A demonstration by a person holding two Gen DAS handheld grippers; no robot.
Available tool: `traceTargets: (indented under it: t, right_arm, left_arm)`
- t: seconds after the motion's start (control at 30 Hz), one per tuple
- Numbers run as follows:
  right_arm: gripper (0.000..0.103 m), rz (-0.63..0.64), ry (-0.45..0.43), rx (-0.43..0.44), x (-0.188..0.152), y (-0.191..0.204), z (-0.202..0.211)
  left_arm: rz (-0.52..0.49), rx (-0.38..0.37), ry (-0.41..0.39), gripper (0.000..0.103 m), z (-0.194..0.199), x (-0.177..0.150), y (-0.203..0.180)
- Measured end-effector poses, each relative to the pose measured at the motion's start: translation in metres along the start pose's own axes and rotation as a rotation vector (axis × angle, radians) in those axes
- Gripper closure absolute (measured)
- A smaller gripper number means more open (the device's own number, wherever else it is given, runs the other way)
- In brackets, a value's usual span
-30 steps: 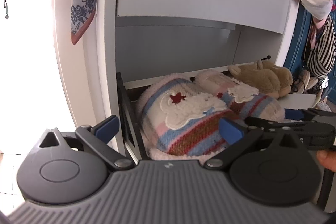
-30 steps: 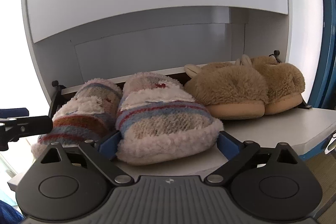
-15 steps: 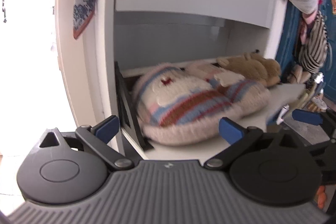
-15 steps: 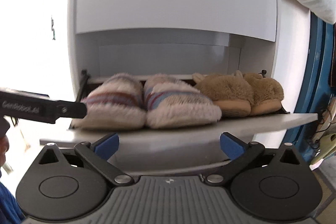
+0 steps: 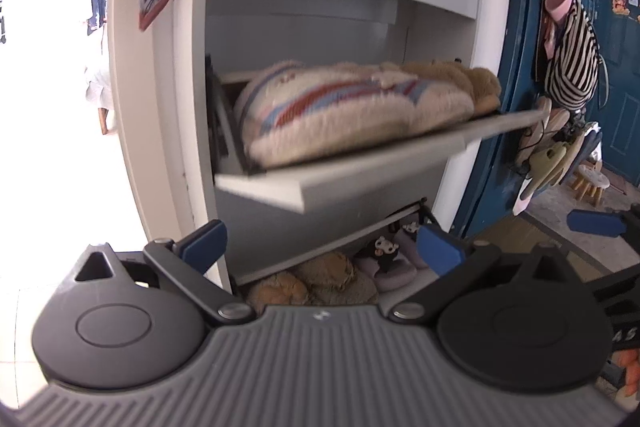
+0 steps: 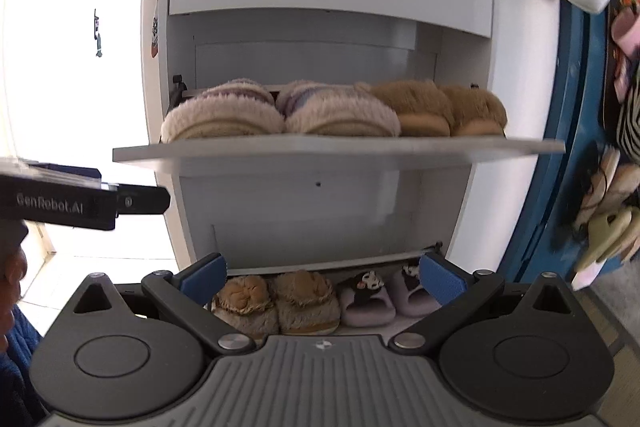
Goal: Organize scattered shoes
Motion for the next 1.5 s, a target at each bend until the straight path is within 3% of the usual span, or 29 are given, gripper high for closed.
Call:
traceTargets:
  t: [0.23, 0.8, 0.97, 1.1, 1.23, 1.33, 1.5]
  right_arm:
    - [0.000, -0.027, 0.020, -0.039, -0.024, -0.005, 0.005]
    - [0.000, -0.049, 0.097, -0.159, -0.065, -0.022, 0.017]
    - [0.000, -0.105, 0.101, -0.176, -0.068, -0.019, 0.006]
    - [0.000, -0.094, 0.146, -0.180, -0.082, -0.008, -0.008]
    - [0.000, -0.088, 0.216, -0.196, -0.103, -0.002, -0.017]
    - [0.000, -0.089, 0.251, -0.203, -0.111, 0.003, -0.016]
    - [0.000, -0.015, 0.285, -0.208, -0.104, 0.016, -0.008]
  left_arm:
    - [-0.076, -0.010, 0.004, 0.000, 0.004, -0.037, -0.018]
    - [-0.079, 0.021, 0.066, 0.000, 0.000, -0.072, -0.003]
    - [-0.104, 0.013, -0.017, 0.000, -0.003, -0.079, 0.010]
    - [-0.075, -0.042, 0.090, 0.000, -0.023, -0.093, 0.019]
    - [-0.054, -0.029, 0.073, 0.000, -0.026, -0.096, 0.027]
    - [-0.039, -0.059, 0.112, 0.000, -0.031, -0.105, 0.029]
    - [-0.022, -0.070, 0.108, 0.000, -0.029, -0.105, 0.030]
Point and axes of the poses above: each gripper's, at about its wrist camera, not at the fingertips, and z roughly against the way its jaws point, y to its left, x to its top, the point moved 9 cm from there along -z, roughly the way its jaws point, and after that the axes turned 2 degrees about y, right-handed, at the moved point
